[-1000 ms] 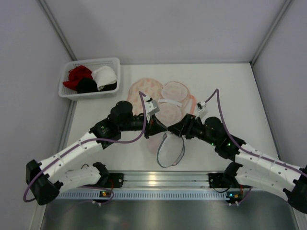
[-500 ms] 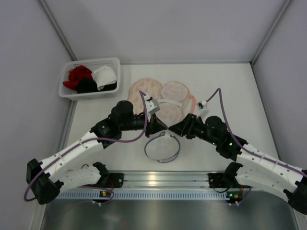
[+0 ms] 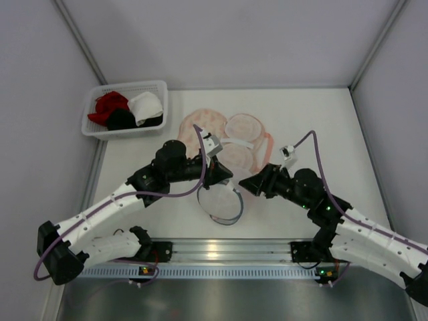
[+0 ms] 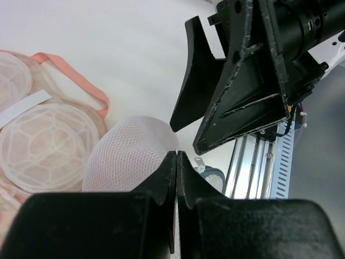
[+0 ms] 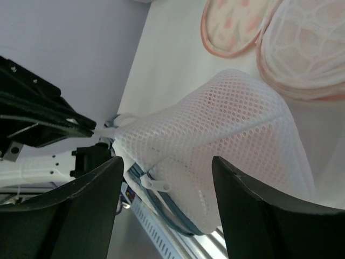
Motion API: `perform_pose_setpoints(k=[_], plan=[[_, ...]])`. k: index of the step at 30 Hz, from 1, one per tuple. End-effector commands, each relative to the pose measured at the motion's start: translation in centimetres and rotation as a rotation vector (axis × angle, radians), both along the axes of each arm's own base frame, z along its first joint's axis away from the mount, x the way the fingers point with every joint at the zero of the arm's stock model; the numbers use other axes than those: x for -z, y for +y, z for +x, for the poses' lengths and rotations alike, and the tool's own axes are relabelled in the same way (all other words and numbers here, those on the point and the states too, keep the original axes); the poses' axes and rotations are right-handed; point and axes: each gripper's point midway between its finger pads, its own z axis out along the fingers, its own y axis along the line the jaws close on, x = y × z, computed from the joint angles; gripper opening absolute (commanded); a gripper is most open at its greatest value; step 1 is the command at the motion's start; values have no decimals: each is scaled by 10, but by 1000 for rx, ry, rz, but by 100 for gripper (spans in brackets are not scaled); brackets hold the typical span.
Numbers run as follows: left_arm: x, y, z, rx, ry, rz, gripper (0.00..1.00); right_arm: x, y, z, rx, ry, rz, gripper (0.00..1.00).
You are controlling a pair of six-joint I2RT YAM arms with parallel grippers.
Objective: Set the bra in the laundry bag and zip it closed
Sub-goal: Zip the zipper on the laundry bag.
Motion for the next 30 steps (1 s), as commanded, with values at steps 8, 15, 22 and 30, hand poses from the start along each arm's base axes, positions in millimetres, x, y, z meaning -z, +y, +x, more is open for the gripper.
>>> perform_pose_setpoints(k=[8,15,22,30], plan=[[-23,-10,6,-10,5,-81,0,-6,-3,-22,-195,-451,10,79],[-20,-17,22,-84,80,-81,0,-16,17,-16,-229,-482,-20,80],[-20,-22,30,-124,141,-86,0,-34,27,-23,-250,-492,-8,82],[-31,-23,20,-74,125,-113,0,-6,32,-2,-200,-426,-157,78]])
